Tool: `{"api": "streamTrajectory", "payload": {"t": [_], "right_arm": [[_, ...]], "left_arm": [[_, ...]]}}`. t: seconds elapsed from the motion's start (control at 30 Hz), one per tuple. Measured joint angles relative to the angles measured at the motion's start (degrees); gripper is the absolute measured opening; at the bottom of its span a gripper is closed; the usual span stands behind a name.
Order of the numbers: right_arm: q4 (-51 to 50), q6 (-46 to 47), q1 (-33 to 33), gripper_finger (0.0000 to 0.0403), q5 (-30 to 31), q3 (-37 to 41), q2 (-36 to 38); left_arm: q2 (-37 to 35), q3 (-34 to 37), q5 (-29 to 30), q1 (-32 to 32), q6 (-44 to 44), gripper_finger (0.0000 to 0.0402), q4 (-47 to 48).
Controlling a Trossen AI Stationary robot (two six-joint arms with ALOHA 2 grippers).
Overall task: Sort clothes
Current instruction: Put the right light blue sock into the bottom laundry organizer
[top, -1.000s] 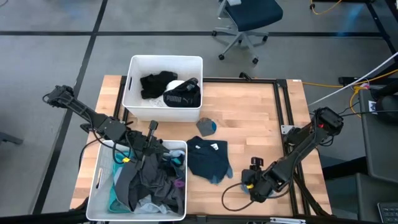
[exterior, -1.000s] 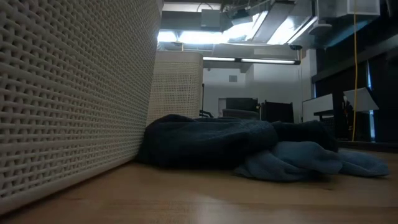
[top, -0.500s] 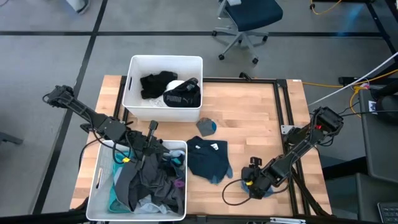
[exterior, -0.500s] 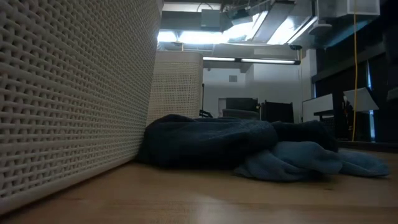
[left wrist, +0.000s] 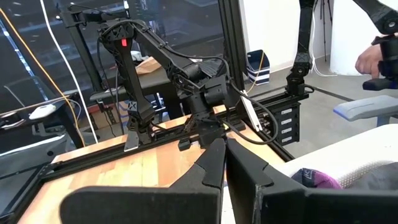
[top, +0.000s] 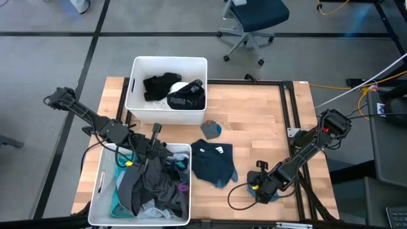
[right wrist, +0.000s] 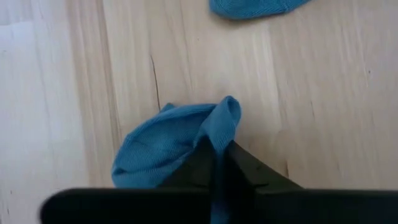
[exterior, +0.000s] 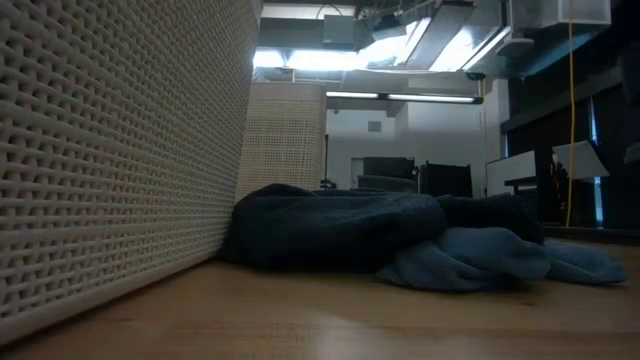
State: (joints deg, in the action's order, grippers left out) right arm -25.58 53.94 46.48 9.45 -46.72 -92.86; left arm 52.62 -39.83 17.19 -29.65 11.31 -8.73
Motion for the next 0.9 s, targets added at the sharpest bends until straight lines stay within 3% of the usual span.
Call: {"api": "streamTrajectory", "payload": {"t": [0.43,0.63,0.9], "right_arm": [[-0.4,-8.1,-1.3,0.0008,3.5,-4.2,0.0],[-1.9,-15.8,-4.4,0.001,3.8,-12.7,0.0],[-4.5,-29.8,-5.7,0.0009,9.1,-26.9,0.0]], "left_arm": [[0.0,0.0,0.0,0.0,0.0,0.0005,0.0],[0.0,0.0,0.0,0.0,0.0,0.0005,0.0],[0.0,0.0,0.0,0.0,0.0,0.0005,0.0]]}}
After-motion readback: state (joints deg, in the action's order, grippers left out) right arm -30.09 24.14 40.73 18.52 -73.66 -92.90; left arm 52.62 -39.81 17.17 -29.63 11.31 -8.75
